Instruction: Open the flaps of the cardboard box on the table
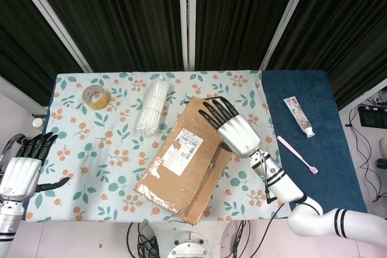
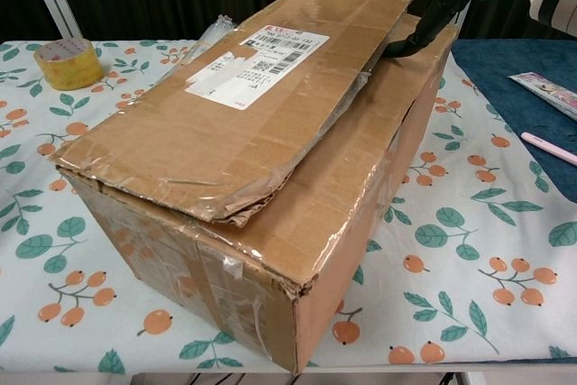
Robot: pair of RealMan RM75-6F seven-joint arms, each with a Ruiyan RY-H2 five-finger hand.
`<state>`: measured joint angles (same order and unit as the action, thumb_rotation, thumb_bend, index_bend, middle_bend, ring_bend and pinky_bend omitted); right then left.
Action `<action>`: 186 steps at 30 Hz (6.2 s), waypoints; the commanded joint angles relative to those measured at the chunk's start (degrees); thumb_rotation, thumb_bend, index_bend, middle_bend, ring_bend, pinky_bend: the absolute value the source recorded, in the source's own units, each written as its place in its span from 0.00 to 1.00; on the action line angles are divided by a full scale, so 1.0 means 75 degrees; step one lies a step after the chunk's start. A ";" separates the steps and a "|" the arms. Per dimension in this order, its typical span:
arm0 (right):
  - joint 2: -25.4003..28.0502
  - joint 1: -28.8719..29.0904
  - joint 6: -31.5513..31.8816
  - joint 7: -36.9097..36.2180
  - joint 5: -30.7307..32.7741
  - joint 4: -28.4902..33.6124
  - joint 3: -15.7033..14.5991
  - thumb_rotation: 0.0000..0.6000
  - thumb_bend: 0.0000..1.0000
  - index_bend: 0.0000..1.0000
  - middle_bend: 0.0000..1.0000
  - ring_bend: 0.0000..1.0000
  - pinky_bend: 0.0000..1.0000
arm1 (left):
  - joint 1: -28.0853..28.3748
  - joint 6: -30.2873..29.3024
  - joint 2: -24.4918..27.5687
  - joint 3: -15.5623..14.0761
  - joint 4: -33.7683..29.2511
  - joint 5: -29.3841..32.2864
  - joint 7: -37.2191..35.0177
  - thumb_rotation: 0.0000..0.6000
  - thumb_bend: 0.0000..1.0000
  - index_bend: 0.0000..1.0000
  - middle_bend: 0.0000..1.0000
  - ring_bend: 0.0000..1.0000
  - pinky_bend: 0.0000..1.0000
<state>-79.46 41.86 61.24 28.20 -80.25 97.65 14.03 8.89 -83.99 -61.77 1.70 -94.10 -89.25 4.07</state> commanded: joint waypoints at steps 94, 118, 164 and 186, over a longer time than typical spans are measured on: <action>0.1226 0.4009 -0.2935 -0.0361 0.3115 0.1444 -0.0404 1.00 1.00 0.34 0.27 0.00 0.00 | 0.0070 0.0258 0.0187 0.0094 0.0597 0.0273 -0.1308 0.59 0.03 0.06 0.06 0.07 0.16; 0.1113 0.4509 -0.2755 0.0009 0.4023 0.1364 -0.0834 1.00 1.00 0.33 0.30 0.00 0.00 | 0.0064 0.0257 0.0133 0.0066 0.0767 0.0247 -0.1479 0.59 0.03 0.06 0.06 0.07 0.16; 0.6198 0.1856 -0.2126 -0.2117 0.0442 0.4978 -0.0466 1.00 1.00 0.66 0.58 0.07 0.00 | 0.0272 0.0332 0.0326 0.0099 0.0029 0.0056 -0.0783 0.59 0.03 0.06 0.06 0.07 0.16; 0.7339 -0.2203 0.1231 -0.3732 -0.4314 0.4227 -0.2056 1.00 1.00 0.65 0.57 0.07 0.00 | 0.0285 0.0312 0.0417 0.0060 -0.0196 -0.0028 -0.0583 0.59 0.03 0.06 0.06 0.07 0.16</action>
<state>-23.65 26.75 69.32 1.26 -111.60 130.84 -0.53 11.02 -81.65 -58.65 2.14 -95.55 -89.45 -0.32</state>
